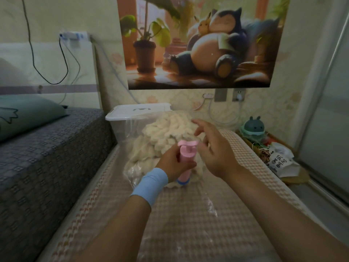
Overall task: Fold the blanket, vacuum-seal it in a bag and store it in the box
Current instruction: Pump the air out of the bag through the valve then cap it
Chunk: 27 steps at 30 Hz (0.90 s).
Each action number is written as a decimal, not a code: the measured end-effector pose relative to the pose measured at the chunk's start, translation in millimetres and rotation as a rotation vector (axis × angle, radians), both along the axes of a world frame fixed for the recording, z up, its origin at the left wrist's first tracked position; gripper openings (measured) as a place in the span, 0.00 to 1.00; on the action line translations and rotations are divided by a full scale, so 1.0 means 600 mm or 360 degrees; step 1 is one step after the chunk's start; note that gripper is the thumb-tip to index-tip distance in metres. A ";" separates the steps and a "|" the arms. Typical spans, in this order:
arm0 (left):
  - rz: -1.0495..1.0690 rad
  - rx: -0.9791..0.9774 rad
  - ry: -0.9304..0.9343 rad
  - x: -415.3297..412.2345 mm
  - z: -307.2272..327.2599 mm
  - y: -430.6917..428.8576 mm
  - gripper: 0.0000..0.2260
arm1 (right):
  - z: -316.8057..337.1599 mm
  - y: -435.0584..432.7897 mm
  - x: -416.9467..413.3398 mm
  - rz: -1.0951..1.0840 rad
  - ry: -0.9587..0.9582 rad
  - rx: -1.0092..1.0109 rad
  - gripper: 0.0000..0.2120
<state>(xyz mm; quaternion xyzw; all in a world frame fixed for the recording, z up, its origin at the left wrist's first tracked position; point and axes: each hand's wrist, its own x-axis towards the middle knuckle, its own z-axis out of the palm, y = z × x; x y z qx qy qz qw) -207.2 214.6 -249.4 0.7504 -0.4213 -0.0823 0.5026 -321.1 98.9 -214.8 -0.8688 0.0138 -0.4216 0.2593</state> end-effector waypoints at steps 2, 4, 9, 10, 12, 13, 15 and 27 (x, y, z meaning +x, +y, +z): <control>0.0014 0.0063 -0.0102 -0.005 0.000 -0.001 0.10 | -0.001 0.014 -0.002 -0.0219 0.0201 -0.0466 0.18; 0.0033 0.0090 -0.0109 -0.009 -0.004 0.000 0.08 | -0.017 0.023 0.013 -0.0488 0.0270 -0.0774 0.16; -0.0034 0.0035 0.0041 -0.006 -0.008 0.000 0.14 | 0.060 0.028 0.002 -0.0534 -0.0199 -0.0841 0.11; -0.0037 0.0043 0.0052 -0.005 -0.008 0.001 0.17 | 0.085 0.028 -0.007 -0.0533 -0.0319 -0.0824 0.12; -0.0059 0.0032 0.0063 0.000 -0.007 -0.002 0.19 | 0.108 0.028 -0.015 -0.0591 -0.0469 -0.0801 0.11; -0.0072 0.0019 0.0062 0.002 -0.008 -0.004 0.19 | 0.102 0.028 -0.013 -0.0592 -0.0417 -0.0776 0.11; -0.0061 0.0001 0.0057 0.007 -0.013 -0.006 0.16 | 0.055 0.031 0.001 -0.0567 -0.0057 -0.0757 0.13; -0.0048 -0.0067 0.0085 0.016 -0.022 -0.006 0.13 | 0.010 0.033 0.022 -0.0433 -0.0045 -0.0692 0.15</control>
